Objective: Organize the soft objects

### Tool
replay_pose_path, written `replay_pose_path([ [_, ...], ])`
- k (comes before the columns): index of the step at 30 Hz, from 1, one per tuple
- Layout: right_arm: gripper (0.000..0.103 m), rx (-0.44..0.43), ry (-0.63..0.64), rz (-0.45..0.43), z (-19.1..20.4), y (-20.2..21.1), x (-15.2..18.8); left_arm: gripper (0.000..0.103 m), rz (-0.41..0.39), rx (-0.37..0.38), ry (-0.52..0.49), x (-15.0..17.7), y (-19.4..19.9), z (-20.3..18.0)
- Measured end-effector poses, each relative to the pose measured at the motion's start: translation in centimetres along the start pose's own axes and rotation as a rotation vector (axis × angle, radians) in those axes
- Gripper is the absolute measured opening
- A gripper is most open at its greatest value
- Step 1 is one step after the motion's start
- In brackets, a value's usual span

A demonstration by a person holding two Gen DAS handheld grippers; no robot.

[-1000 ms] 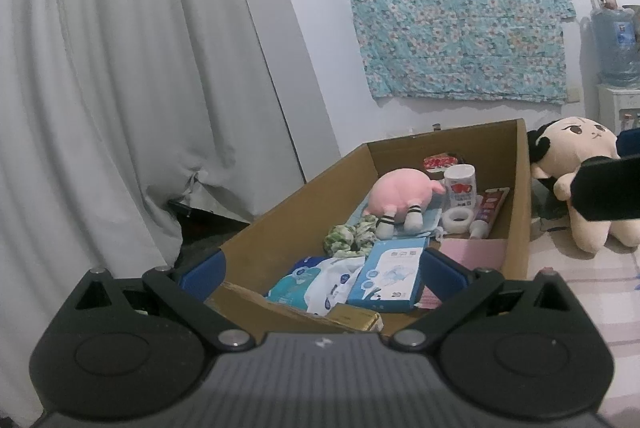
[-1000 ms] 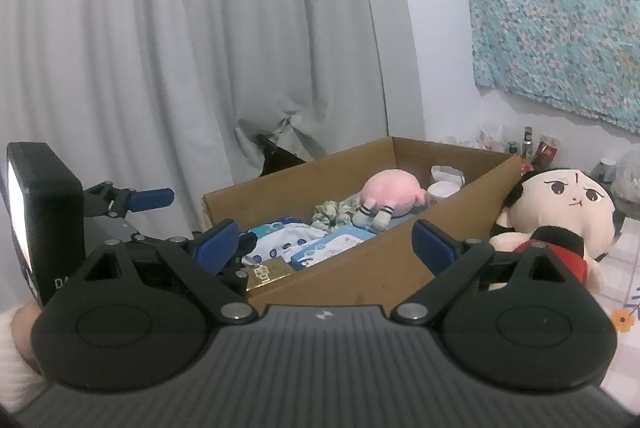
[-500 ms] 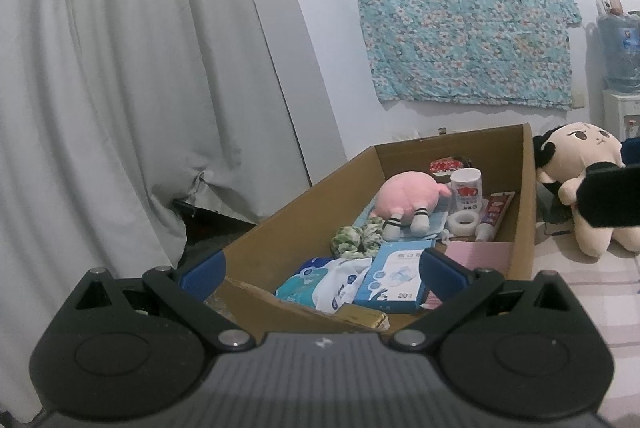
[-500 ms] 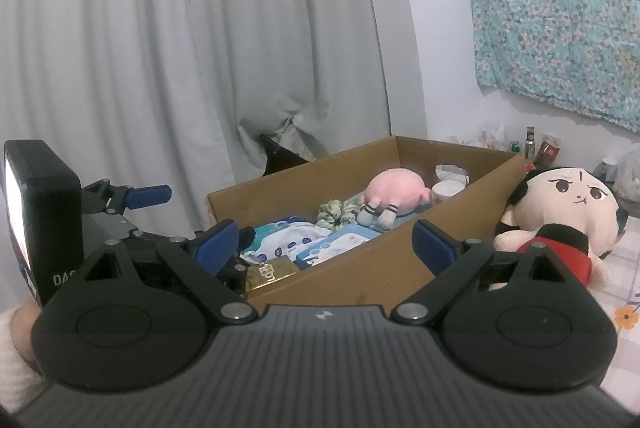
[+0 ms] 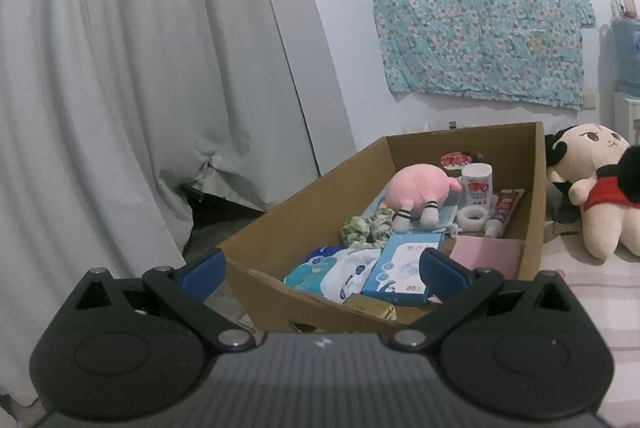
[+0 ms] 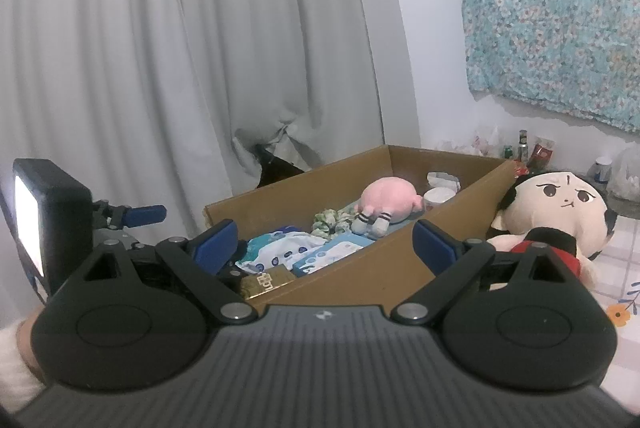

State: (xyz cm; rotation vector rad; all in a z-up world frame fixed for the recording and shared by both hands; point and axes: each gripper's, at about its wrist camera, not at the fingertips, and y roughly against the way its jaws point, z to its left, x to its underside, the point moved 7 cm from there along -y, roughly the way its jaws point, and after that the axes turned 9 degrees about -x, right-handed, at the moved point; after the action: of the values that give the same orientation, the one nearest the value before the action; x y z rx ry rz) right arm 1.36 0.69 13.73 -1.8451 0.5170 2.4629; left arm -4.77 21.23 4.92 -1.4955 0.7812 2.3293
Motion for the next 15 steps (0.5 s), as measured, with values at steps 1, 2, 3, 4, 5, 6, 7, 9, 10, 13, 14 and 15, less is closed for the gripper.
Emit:
replay_pose_path([
  [1,0.095,0.005,0.004,0.001,-0.02,0.00,0.05,0.103,-0.004,-0.001,0.002,-0.03,0.08,-0.01],
  [2,0.095,0.008,0.005,0.002,-0.02,-0.05,0.11,0.103,-0.003,0.001,0.002,-0.02,0.04,-0.03],
  [3,0.095,0.009,0.003,0.003,-0.11,-0.05,0.13,0.103,0.002,0.002,0.003,0.02,-0.01,-0.07],
  [4,0.095,0.005,0.000,0.004,-0.11,-0.05,0.20,0.103,0.006,0.003,0.004,0.09,0.03,-0.03],
  [5,0.095,0.001,-0.002,0.004,-0.11,-0.03,0.30,0.103,0.012,0.008,0.009,0.10,0.01,0.00],
  [6,0.095,0.002,-0.003,0.004,-0.15,-0.05,0.39,0.103,0.017,0.015,0.016,0.13,0.03,0.03],
  [7,0.095,0.004,-0.005,0.006,-0.20,-0.03,0.43,0.103,0.025,0.024,0.024,0.16,0.04,0.02],
  [9,0.095,0.005,-0.016,0.010,-0.35,-0.09,0.52,0.103,0.033,0.031,0.033,0.23,0.09,0.02],
  [10,0.095,0.002,-0.023,0.010,-0.41,-0.12,0.54,0.103,0.030,0.031,0.032,0.20,0.05,0.04],
  [13,0.095,0.008,-0.034,0.015,-0.50,-0.14,0.45,0.103,0.017,0.023,0.015,0.20,-0.11,-0.07],
  [14,0.095,0.012,-0.030,0.010,-0.48,-0.05,0.42,0.103,0.015,0.019,0.009,0.21,-0.23,-0.15],
  [15,0.095,0.016,-0.025,0.009,-0.48,0.03,0.39,0.103,0.011,0.011,0.001,0.23,-0.26,-0.18],
])
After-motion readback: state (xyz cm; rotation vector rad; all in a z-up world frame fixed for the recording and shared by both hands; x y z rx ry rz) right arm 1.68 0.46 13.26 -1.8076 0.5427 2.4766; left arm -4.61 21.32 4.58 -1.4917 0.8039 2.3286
